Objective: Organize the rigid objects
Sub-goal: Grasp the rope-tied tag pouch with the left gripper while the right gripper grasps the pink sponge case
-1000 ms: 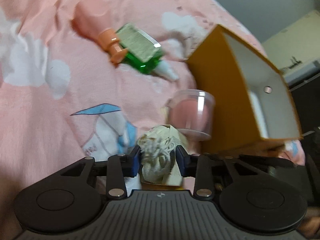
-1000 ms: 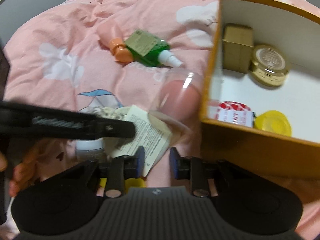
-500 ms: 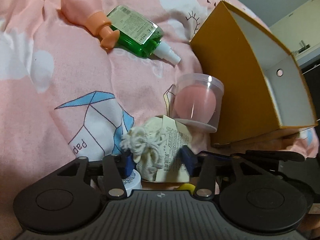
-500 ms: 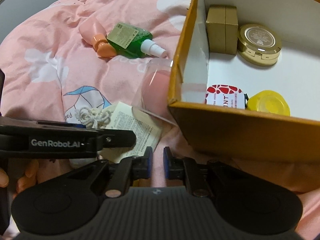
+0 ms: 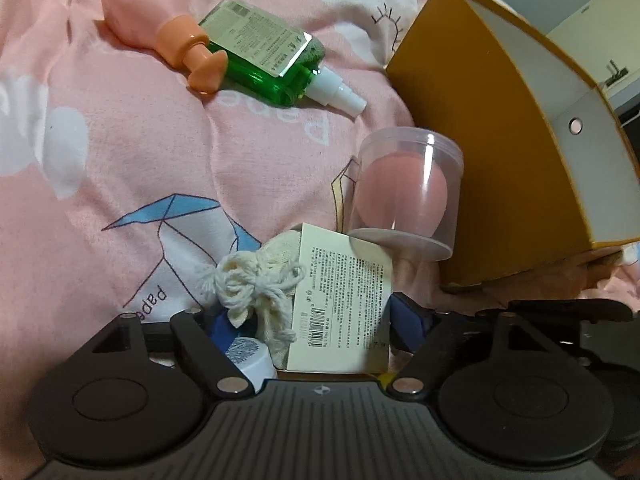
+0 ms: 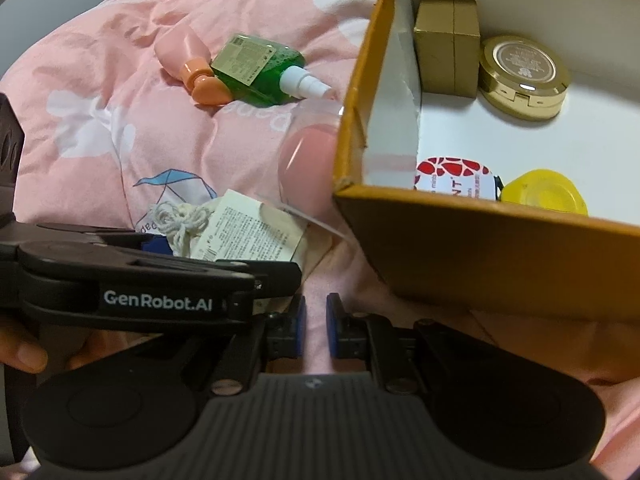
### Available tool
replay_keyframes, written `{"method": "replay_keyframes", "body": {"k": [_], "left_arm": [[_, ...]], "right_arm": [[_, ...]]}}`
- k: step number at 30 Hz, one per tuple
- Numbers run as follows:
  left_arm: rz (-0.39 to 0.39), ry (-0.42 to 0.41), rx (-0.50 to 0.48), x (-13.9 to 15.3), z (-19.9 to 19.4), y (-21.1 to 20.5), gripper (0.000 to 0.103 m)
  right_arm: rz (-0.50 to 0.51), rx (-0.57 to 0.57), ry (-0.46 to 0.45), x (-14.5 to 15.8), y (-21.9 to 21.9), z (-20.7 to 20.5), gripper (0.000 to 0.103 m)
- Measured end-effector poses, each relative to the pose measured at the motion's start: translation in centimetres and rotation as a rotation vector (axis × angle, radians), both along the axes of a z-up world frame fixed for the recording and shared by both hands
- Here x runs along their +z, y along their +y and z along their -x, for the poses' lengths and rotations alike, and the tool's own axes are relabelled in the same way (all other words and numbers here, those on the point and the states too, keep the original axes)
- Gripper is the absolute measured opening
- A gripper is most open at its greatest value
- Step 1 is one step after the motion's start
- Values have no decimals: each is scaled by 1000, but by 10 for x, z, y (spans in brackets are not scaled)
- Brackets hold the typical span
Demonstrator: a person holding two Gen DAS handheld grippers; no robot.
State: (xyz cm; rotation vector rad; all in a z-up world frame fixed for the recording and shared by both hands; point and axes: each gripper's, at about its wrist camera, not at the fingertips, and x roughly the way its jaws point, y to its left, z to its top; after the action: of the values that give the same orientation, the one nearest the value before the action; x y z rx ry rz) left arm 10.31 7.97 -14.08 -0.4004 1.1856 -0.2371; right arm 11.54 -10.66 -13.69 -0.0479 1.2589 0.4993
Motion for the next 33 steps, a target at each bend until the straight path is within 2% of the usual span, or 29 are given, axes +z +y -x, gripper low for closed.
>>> {"method": "replay_keyframes", "body": {"k": [1,4,11,13,16,18,21,27,29,31,33], "left_arm": [[11,-8,5,2,3,1,80],[44,-36,8,12,14,5,76],[139,-111,-5,35,33,10,75],[132,-111,16,35,32,11,74],[63,-133,60,44,35,14,74],[37,-155,86,50,35,19,74],[41,-173,112,60,35,28,74],[11,-185,136,74,38,38,74],[-3,-198,134,79,37,38,74],[-28,-212,128,82,35,36,74],[-50,-219,126,85,34,37,74]], "right_arm": [[-7,-3,1,0,0,0,11],[-14,-6,-2,1,0,0,11],[-31,-18,-2,4,-5,3,11],[-43,-23,-6,6,-7,3,11],[-62,-19,-37,15,-9,5,11],[-78,13,-71,24,-8,9,12],[-84,110,-117,36,4,17,12],[-5,306,-231,63,26,26,12],[48,374,-273,70,32,25,22],[106,446,-312,77,38,21,42],[159,526,-338,83,44,16,45]]}}
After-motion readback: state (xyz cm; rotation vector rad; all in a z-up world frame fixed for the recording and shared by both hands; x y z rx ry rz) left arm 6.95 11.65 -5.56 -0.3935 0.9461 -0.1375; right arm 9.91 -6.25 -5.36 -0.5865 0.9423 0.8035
